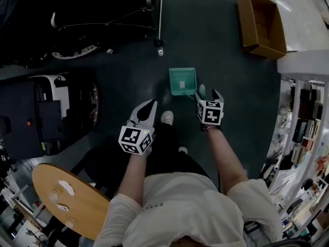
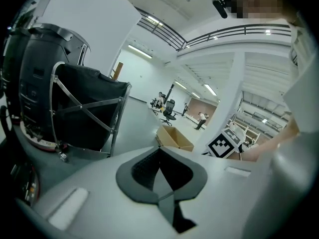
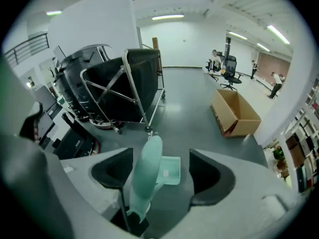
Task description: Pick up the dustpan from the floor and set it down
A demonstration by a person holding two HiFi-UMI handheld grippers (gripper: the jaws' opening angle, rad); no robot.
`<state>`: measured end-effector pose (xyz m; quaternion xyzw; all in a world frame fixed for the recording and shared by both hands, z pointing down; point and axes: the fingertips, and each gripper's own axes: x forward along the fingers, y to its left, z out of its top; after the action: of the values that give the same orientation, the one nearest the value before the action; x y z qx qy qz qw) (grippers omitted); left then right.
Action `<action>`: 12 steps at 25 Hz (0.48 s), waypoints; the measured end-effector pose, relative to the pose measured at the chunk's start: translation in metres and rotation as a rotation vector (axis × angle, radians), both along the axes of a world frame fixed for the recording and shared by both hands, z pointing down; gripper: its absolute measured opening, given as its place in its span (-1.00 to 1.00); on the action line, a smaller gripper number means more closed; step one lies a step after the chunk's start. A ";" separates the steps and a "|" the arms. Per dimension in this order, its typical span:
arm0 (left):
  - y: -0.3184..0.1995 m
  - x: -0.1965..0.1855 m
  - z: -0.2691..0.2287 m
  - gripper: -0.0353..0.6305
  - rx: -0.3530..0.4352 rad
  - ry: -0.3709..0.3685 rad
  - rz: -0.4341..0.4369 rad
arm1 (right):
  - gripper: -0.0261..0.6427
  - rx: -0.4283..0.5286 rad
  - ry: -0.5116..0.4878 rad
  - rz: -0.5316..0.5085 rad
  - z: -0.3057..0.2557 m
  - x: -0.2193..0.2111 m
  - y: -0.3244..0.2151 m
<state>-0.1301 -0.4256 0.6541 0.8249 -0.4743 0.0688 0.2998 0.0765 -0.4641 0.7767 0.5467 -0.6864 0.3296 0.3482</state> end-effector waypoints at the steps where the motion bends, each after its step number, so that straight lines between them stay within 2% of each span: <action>1: 0.005 0.004 -0.008 -0.84 0.016 0.000 0.006 | 0.08 0.027 -0.039 -0.013 -0.015 -0.002 0.006; 4: 0.024 0.019 -0.039 -0.84 0.078 -0.007 0.047 | 0.08 0.127 -0.190 -0.076 -0.071 -0.017 0.029; 7: 0.051 0.041 -0.077 -0.84 0.146 -0.007 0.076 | 0.01 0.257 -0.226 -0.130 -0.131 -0.012 0.063; 8: 0.064 0.049 -0.090 -0.84 0.166 -0.003 0.079 | -0.16 0.294 -0.212 -0.129 -0.149 -0.003 0.078; 10: 0.091 0.061 -0.117 -0.84 0.205 -0.001 0.083 | -0.80 0.359 -0.180 -0.100 -0.181 0.019 0.107; 11: 0.106 0.067 -0.128 -0.84 0.224 -0.004 0.084 | -0.95 0.381 -0.171 -0.078 -0.193 0.030 0.121; 12: 0.121 0.071 -0.139 -0.85 0.242 -0.010 0.085 | -0.95 0.392 -0.169 -0.057 -0.203 0.040 0.136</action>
<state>-0.0586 -0.3042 0.5152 0.8739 -0.4454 0.0278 0.1927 0.1161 -0.3286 0.5738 0.5546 -0.7795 0.2246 0.1856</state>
